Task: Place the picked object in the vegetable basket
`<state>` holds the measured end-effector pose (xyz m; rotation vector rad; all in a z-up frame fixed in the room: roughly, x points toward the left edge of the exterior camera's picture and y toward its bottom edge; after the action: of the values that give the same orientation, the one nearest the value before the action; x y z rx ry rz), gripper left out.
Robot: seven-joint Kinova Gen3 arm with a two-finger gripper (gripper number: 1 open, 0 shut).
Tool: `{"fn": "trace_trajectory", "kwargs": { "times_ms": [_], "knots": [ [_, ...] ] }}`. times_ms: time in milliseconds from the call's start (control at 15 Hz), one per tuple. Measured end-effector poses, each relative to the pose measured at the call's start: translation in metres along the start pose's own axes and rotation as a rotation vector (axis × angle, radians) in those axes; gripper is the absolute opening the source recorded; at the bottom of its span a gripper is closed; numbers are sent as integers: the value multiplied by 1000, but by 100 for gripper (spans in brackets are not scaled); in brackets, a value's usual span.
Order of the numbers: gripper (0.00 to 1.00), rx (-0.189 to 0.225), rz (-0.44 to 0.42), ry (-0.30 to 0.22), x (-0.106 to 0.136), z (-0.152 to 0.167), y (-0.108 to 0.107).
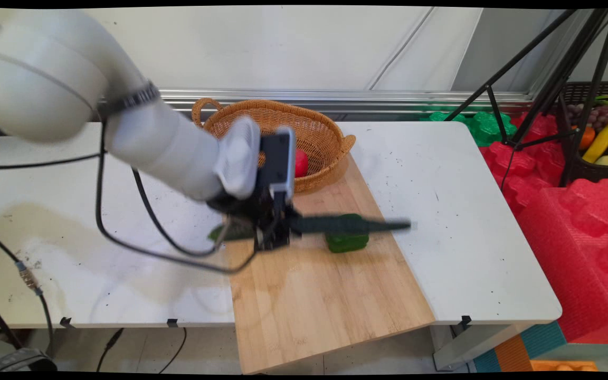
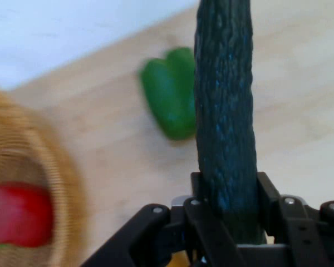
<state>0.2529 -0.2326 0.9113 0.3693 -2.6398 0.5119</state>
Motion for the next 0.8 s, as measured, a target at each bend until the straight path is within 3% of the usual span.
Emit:
{"fn": "trace_trajectory", "kwargs": {
  "times_ms": [400, 800],
  "knots": [
    [0, 131, 14, 12, -8, -30, -54],
    [0, 281, -11, -47, -42, -34, -122]
  ]
}}
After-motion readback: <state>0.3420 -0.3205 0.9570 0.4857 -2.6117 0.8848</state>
